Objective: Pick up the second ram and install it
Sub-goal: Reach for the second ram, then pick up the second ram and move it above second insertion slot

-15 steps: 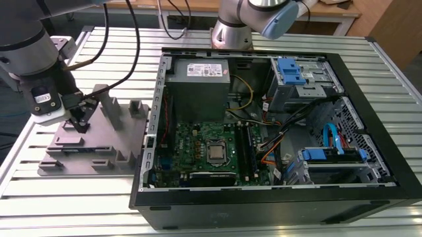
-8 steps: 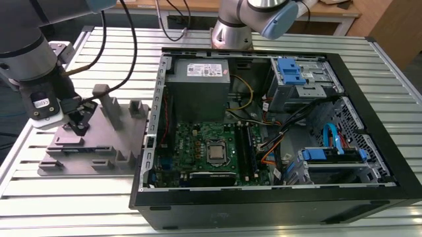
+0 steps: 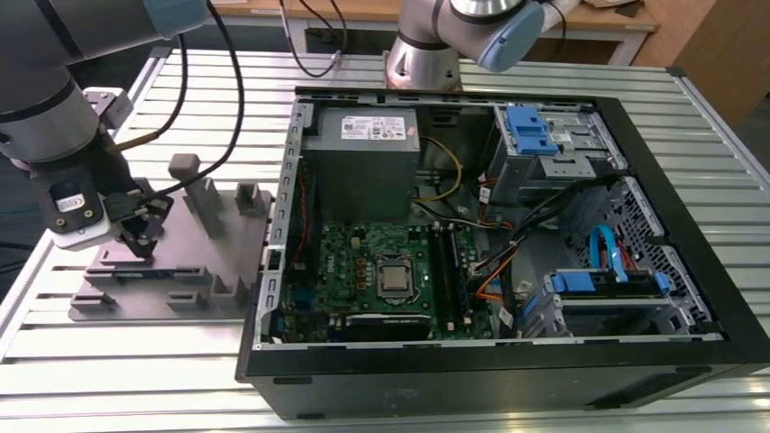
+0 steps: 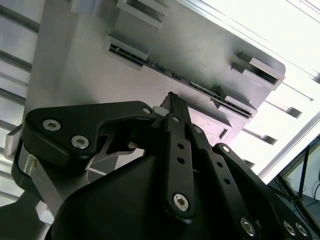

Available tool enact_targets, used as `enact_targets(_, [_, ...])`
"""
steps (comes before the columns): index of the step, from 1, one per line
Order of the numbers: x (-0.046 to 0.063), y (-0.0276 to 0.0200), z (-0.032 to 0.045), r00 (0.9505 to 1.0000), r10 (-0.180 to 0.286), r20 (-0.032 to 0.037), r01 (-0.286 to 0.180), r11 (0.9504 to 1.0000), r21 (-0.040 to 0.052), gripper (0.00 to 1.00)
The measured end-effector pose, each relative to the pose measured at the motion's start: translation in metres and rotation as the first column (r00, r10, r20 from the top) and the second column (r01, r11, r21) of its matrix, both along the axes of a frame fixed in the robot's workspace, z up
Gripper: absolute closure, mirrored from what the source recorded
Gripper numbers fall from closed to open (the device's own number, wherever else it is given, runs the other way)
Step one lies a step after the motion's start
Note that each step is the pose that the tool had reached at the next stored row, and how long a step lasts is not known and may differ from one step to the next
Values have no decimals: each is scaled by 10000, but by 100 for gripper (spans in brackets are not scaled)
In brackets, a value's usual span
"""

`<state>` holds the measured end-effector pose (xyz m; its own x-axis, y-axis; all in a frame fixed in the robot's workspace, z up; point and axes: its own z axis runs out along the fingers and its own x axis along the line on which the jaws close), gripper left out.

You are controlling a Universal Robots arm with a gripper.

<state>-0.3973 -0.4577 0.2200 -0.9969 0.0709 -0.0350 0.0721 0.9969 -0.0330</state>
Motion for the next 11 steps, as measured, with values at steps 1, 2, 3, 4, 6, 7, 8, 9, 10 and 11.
enact_targets(1, [0, 0, 0, 10000, 0, 1, 0, 10000, 0, 93])
enact_targets(2, [0, 0, -1, 10000, 0, 0, 0, 10000, 0, 93])
enact_targets(3, [0, 0, -2, 10000, 0, 0, 0, 10000, 0, 93])
enact_targets(4, [0, 0, -2, 10000, 0, 1, 0, 10000, 0, 93])
enact_targets(6, [0, 0, -3, 10000, 0, 1, 0, 10000, 1, 93])
enact_targets(7, [0, 0, -3, 10000, 0, 1, 0, 10000, 1, 93])
enact_targets(8, [0, 0, -3, 10000, 0, 1, 0, 10000, 0, 93])
enact_targets(9, [0, 0, -3, 10000, 0, 1, 0, 10000, 0, 93])
enact_targets(10, [0, 0, -3, 10000, 0, 1, 0, 10000, 0, 93])
enact_targets(11, [0, 0, -4, 10000, 1, 0, -1, 10000, 0, 93])
